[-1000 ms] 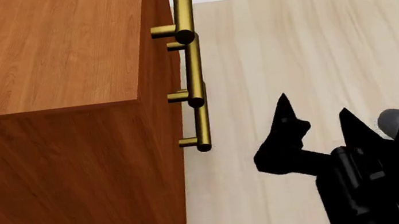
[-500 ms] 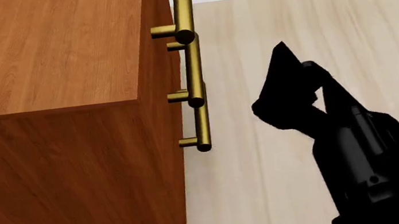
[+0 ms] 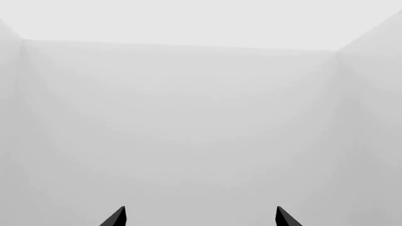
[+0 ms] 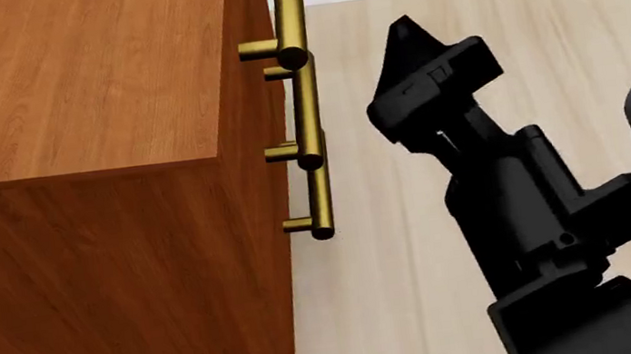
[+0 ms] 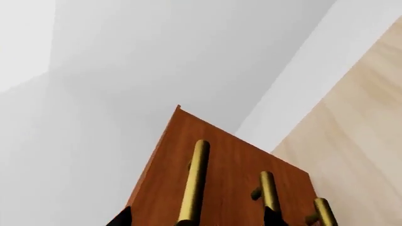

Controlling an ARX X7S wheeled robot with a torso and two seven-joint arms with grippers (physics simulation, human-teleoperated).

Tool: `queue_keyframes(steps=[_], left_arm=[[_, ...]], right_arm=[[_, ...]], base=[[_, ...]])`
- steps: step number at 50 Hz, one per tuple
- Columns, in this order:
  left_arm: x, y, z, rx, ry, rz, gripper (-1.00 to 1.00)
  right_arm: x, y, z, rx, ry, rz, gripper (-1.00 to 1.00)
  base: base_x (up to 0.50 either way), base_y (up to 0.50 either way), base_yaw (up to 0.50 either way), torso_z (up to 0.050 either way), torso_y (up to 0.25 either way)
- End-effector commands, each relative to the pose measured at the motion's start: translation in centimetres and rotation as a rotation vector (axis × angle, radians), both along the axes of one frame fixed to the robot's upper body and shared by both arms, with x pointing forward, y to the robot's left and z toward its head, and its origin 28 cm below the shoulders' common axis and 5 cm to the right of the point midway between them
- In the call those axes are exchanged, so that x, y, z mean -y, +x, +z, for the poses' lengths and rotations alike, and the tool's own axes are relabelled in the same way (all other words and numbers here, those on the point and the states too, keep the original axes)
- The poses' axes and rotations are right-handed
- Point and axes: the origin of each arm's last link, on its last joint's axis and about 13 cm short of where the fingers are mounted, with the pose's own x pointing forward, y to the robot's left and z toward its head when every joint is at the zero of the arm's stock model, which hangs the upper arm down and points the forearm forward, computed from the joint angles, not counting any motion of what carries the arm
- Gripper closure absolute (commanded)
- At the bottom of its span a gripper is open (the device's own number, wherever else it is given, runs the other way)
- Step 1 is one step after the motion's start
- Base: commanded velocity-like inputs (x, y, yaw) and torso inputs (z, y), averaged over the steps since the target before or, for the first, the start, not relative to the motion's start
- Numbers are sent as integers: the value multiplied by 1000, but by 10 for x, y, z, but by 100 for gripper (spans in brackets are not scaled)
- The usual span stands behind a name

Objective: Close the bottom drawer of the cabinet and open the top drawer.

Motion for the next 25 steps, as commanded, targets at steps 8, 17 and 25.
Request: queue_keyframes(steps=[8,17,25], left_arm=[[-1,0,-1,-2,-1,3,-100],[-1,0,1,-1,2,5,-100],[0,1,1,-1,1,5,-100]], right_arm=[[-15,20,2,-43,97,75,-100],[-22,31,1,-62,97,108,-100],[-27,39,0,-76,112,135,-100]], base=[[0,0,0,0,0],[0,0,0,0,0],[0,0,0,0,0]])
